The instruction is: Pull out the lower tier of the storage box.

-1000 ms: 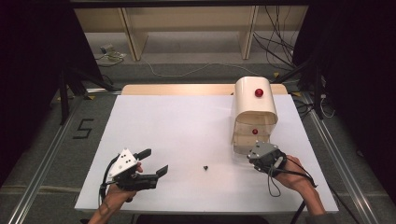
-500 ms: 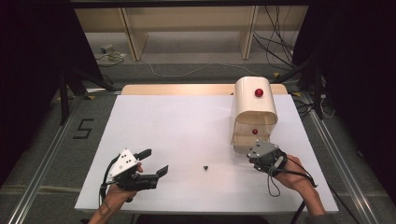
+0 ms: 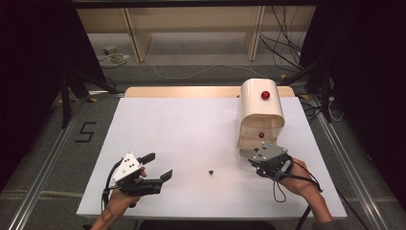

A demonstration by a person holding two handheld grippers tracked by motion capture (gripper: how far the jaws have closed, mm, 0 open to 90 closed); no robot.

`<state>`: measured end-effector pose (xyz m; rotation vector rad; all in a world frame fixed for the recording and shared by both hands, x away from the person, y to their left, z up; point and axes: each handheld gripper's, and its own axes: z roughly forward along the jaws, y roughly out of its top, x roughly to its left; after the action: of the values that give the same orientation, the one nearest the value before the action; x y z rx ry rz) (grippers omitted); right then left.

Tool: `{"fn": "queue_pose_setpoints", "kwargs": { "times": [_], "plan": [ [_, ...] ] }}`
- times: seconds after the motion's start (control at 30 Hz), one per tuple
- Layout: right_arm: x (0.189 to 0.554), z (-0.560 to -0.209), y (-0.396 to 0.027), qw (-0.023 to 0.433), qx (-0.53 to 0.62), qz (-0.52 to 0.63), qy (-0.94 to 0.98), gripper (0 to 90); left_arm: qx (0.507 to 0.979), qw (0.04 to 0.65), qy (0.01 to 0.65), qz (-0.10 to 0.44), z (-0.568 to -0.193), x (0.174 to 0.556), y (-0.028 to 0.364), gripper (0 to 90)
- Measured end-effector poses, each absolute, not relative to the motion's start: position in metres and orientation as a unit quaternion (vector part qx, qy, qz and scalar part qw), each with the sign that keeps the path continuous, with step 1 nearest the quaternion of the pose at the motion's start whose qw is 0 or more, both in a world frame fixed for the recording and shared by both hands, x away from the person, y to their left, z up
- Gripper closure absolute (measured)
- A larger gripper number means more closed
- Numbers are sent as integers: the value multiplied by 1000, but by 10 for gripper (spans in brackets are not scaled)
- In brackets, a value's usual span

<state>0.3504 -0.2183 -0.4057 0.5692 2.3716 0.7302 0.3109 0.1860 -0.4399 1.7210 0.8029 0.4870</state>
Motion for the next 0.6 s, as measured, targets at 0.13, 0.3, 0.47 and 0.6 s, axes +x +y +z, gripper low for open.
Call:
{"fn": "queue_pose_setpoints", "kwargs": {
  "times": [0.13,0.3,0.47,0.6],
  "plan": [
    [349,-403,-216,291,214,284,888,537,729,557,340,207,-440,311,186,144],
    [348,-402,-213,286,221,293,885,488,729,557,340,206,-440,311,186,144],
    [347,-401,-211,284,225,302,882,458,729,557,340,206,-440,311,186,144],
    [347,-400,-209,283,230,312,877,432,729,557,340,206,-440,311,186,143]
  ]
}}
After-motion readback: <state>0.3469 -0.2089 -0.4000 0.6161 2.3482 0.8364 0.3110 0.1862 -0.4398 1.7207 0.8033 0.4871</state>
